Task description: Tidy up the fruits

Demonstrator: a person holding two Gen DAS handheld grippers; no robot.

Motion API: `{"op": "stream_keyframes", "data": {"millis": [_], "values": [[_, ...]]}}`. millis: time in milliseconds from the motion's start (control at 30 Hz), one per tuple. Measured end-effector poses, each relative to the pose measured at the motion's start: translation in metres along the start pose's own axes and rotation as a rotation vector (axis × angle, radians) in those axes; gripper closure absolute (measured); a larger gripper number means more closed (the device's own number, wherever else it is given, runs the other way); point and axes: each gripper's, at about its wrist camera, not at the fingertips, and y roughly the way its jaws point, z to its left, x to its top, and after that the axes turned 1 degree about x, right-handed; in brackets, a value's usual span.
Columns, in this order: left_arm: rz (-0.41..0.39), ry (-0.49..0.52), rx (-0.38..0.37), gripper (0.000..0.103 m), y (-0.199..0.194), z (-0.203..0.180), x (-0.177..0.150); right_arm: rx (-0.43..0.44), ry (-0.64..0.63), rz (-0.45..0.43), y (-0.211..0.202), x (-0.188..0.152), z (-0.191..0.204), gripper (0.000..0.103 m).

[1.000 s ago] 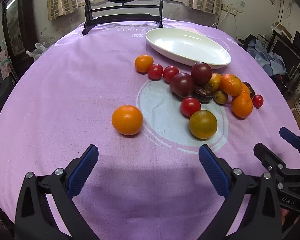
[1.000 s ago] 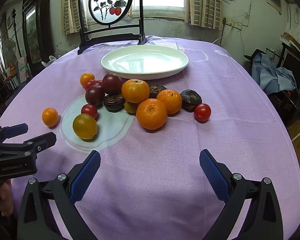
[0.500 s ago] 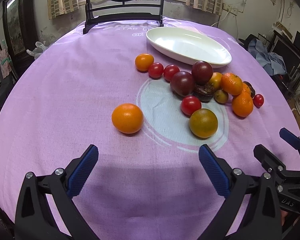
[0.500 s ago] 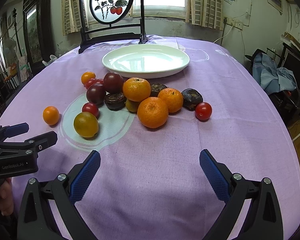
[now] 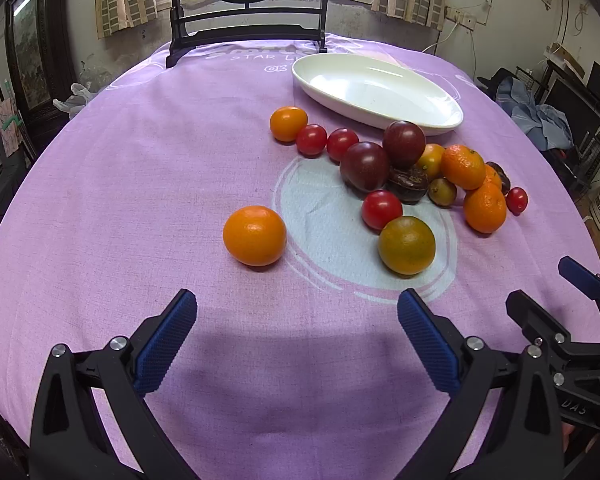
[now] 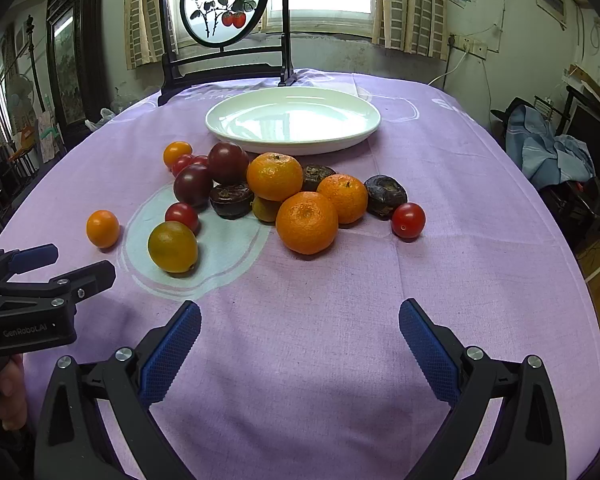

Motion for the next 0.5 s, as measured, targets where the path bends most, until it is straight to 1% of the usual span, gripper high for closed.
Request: {"op": "stream_keyframes", "data": {"millis": [400,500], "values": [[0.002,0.002,0.001,0.005,0.0,-0.0003,-0.0008,0.001,-0.001,0.002,0.0005,-0.0014,0.0014,0.004],[-0.004,0.007,-0.011,0.005,-0.0018,0.0024,-0.0013,-0.001,-0.001,0.001,0.0003,-0.0014,0.0012,0.004]]}}
